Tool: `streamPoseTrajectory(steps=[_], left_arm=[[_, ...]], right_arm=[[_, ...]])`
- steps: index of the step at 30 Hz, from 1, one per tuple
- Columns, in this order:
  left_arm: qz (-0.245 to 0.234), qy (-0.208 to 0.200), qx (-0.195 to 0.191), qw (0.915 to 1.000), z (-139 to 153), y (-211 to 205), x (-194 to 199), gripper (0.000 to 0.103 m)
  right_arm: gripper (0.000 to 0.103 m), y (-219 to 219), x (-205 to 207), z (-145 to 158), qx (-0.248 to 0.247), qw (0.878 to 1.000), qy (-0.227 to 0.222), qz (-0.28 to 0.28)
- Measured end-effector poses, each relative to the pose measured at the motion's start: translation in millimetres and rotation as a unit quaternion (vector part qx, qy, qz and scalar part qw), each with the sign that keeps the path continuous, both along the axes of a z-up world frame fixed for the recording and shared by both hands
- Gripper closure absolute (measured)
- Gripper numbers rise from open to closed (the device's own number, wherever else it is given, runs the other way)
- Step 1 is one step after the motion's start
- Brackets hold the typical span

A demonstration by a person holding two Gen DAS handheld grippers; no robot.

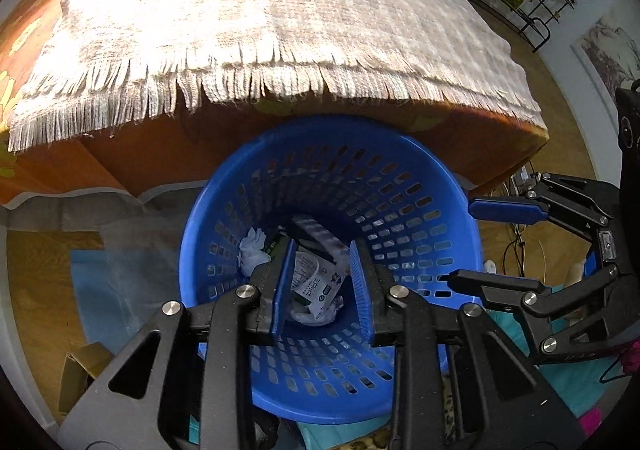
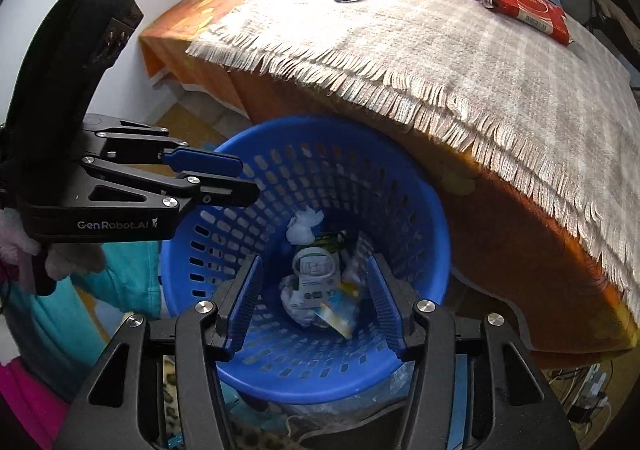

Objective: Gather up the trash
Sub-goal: 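Carry the tape roll and tube over the blue basket and open both grippers, then move the left gripper to the black hair tie while the right gripper reaches the Snickers bar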

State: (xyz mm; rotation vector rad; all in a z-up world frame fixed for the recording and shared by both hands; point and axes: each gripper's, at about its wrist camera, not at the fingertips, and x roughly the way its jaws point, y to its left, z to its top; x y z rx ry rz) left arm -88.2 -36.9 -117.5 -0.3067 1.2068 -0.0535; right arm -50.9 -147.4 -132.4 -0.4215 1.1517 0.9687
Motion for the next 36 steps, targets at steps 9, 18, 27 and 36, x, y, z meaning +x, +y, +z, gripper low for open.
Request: streamPoseTrajectory(steps=[9,18,27,36], left_arm=[[0.008,-0.017,0.007,0.9998,12,7,8,0.075],[0.028,-0.038,0.014,0.9988,30,24,24,0.075],[0.056,-0.052,0.018,0.9969,52,51,57,0.075],[0.075,-0.069,0.044,0.9939,72,78,96,0.075]], right_arm=[[0.050,-1,7,7,0.001,1.000,-0.013,-0.010],[0.039,-1,23,26,0.005,0.998,-0.048,-0.034],[0.038,1,51,47,0.018,0.995,-0.075,-0.060],[0.037,9,86,65,0.040,0.992,-0.086,-0.080]])
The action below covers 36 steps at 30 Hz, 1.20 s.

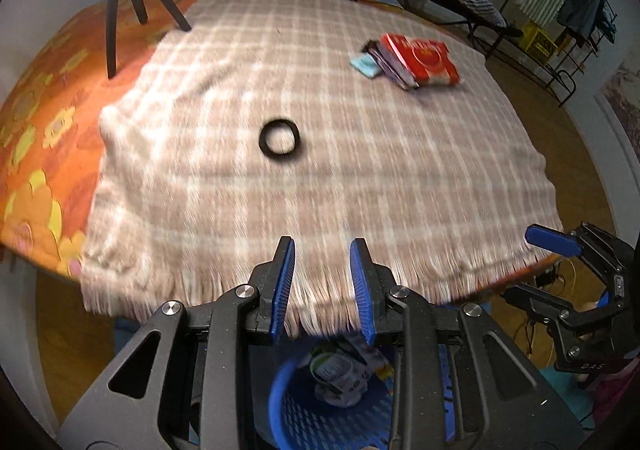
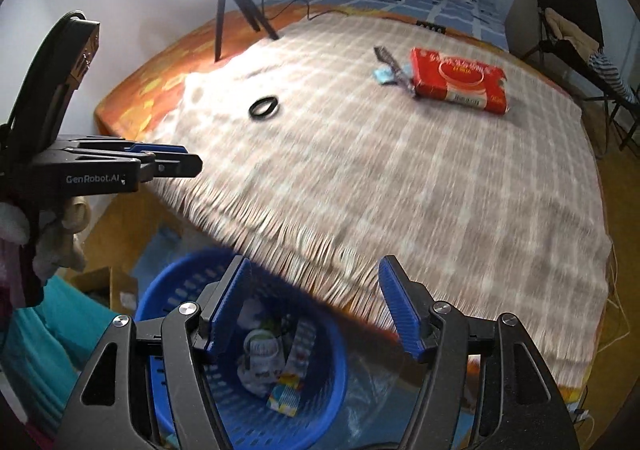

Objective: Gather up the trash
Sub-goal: 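Move the left gripper to the black hair tie while the right gripper reaches the Snickers bar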

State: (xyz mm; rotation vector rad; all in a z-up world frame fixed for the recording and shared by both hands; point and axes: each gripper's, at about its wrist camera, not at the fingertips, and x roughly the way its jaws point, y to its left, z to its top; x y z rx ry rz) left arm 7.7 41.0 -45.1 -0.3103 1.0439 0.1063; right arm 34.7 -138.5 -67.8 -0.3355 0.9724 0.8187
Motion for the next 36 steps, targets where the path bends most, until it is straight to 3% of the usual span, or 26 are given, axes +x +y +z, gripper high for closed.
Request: streamPoseTrajectory(steps=[22,29,36], left_arm=[[0.001,-0.015,0.023,0.9996,5,18,44,0.075],[0.019,-0.011,0.003,0.9998,-6,32,53,0.075],[0.020,0.016,-0.011,0.9996,-23,43,66,0.075]], right_arm=[[0.035,26,75,12,0.032,0.999,-0.007,-0.019],[0.035,33,110,18,0.047,0.997,-0.046,-0.027],[0.035,55,138,18,0.020,0.996,-0.084,-0.021]])
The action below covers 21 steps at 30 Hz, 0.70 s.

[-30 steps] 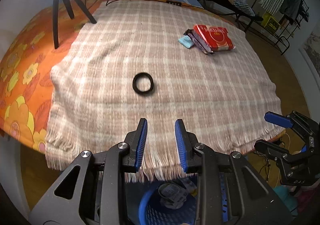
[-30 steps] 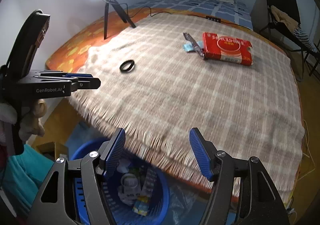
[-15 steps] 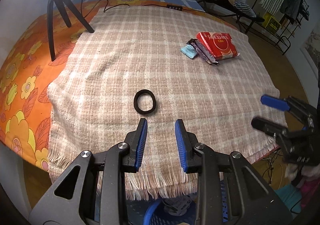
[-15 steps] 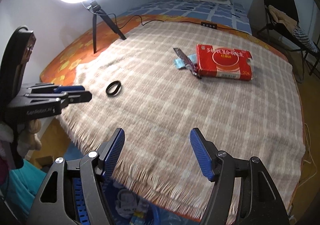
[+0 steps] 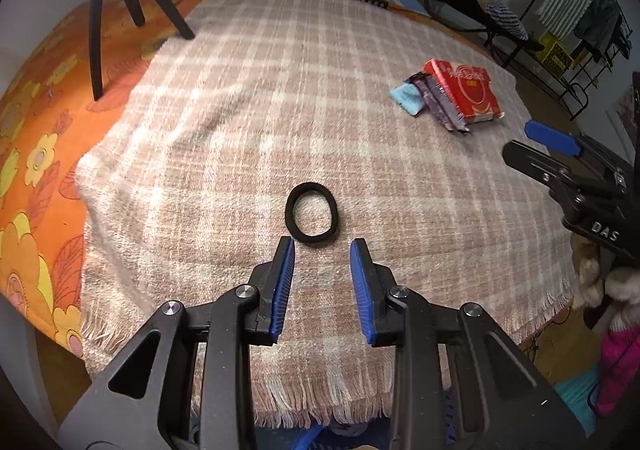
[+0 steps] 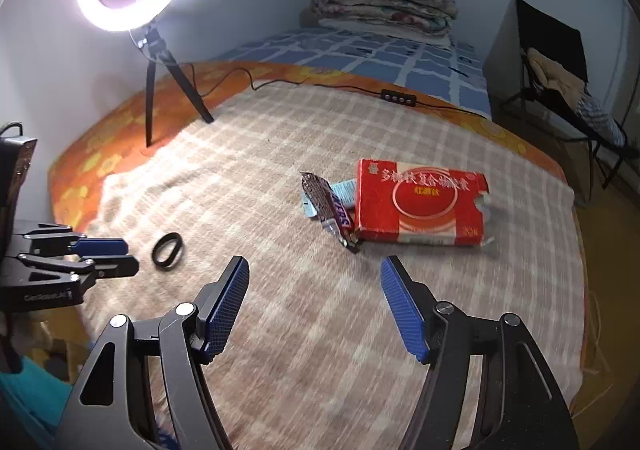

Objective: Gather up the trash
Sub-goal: 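Move the left gripper to the black hair tie while the right gripper reaches the Snickers bar, then close the left gripper on the black hair tie while the right gripper grasps the Snickers bar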

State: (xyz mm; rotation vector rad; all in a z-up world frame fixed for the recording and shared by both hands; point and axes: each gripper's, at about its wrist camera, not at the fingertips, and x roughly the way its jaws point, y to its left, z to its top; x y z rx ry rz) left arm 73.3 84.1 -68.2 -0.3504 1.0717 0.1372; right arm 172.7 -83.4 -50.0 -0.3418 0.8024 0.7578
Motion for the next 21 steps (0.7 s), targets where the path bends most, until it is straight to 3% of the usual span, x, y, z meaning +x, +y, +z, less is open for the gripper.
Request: streamPoseTrajectory(steps=[5,16,19,21], left_arm=[[0.007,0.014,-0.009,0.9998,-10,10,8,0.075],[0.004,0.025,0.004,0.9997,-25,16,36,0.076],[0.005,0.026,0.017,0.9995,-26,16,39,0.091],[0.007,0.026,0.017,0.9995,-27,18,40,0.096]], right_arm=[[0.035,19,12,-12,-0.030,0.999,-0.005,0.010],[0.035,38,44,-23,-0.020,1.000,0.007,-0.006],[0.035,45,50,-26,-0.022,1.000,0.009,-0.006],[0.035,49,52,-28,-0.024,1.000,0.010,-0.006]])
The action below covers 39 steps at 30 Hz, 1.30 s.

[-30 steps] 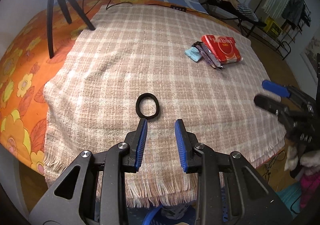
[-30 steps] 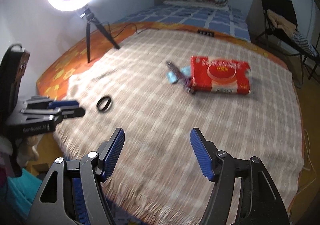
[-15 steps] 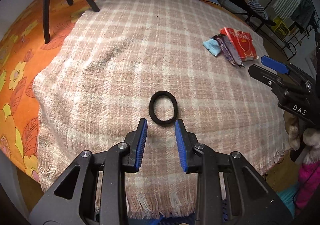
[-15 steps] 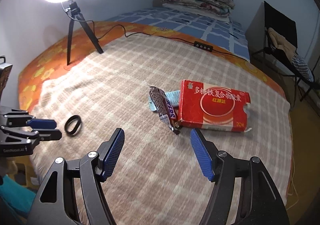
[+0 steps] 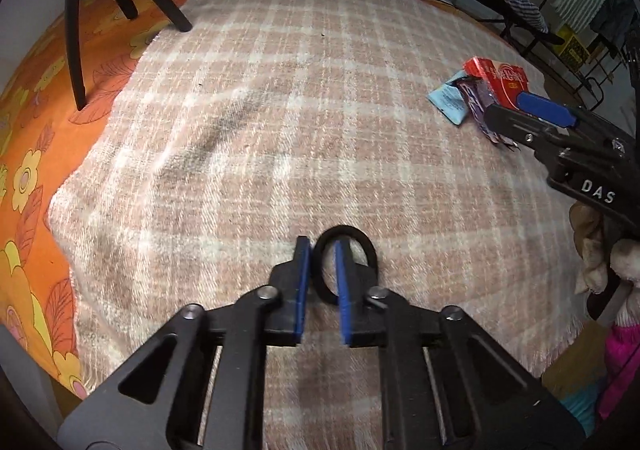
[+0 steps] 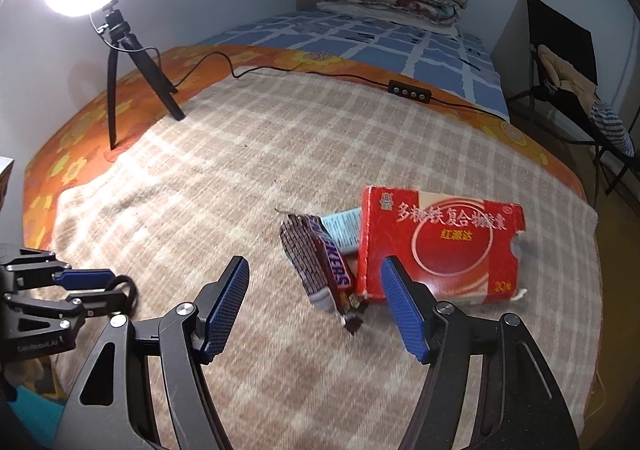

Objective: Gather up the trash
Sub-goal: 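Close the left gripper on the black hair tie while the right gripper grasps the Snickers bar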

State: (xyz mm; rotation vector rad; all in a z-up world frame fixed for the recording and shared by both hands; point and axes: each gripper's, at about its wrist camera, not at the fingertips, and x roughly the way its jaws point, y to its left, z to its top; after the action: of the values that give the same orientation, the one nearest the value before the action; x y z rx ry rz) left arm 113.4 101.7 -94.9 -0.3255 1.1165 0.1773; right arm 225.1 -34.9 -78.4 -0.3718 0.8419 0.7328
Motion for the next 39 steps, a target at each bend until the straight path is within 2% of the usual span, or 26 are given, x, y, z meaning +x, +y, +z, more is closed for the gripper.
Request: streamPoseTrajectory(steps=[7,11,14,16,25,27,31,33,35,39], left_arm=[[0.001,-0.001,0.003,1.0000,0,8,4,0.100],[0.001,-0.003,0.007,1.0000,1,8,2,0.100],[0.004,-0.007,0.008,0.9999,6,7,-1,0.100],[0.006,-0.011,0.008,0.9999,10,8,-4,0.101],[0.006,-0.023,0.010,0.9997,24,5,-12,0.101],[0.005,-0.023,0.014,0.9996,24,2,-14,0.101],[0.007,-0.024,0.013,0.9996,26,1,-20,0.101],[0.009,-0.025,0.013,0.9996,26,3,-20,0.101],[0.010,-0.025,0.012,0.9996,27,5,-20,0.101],[0.011,-0.025,0.012,0.9995,27,10,-20,0.101]], right_arm=[[0.037,11,5,-10,-0.034,0.999,-0.016,-0.007],[0.075,6,11,-13,-0.024,1.000,0.007,-0.011],[0.089,0,14,-13,-0.011,1.000,0.020,-0.017],[0.094,-4,16,-10,-0.001,0.999,0.024,-0.022],[0.097,-15,12,9,0.037,0.999,0.022,-0.014],[0.097,-8,6,9,0.017,1.000,0.004,-0.001],[0.097,-1,4,3,0.002,1.000,-0.001,0.005],[0.094,7,4,-3,-0.024,1.000,-0.009,0.003],[0.081,8,6,-7,-0.032,0.999,-0.013,-0.001],[0.081,6,16,-17,-0.027,1.000,0.009,-0.011]])
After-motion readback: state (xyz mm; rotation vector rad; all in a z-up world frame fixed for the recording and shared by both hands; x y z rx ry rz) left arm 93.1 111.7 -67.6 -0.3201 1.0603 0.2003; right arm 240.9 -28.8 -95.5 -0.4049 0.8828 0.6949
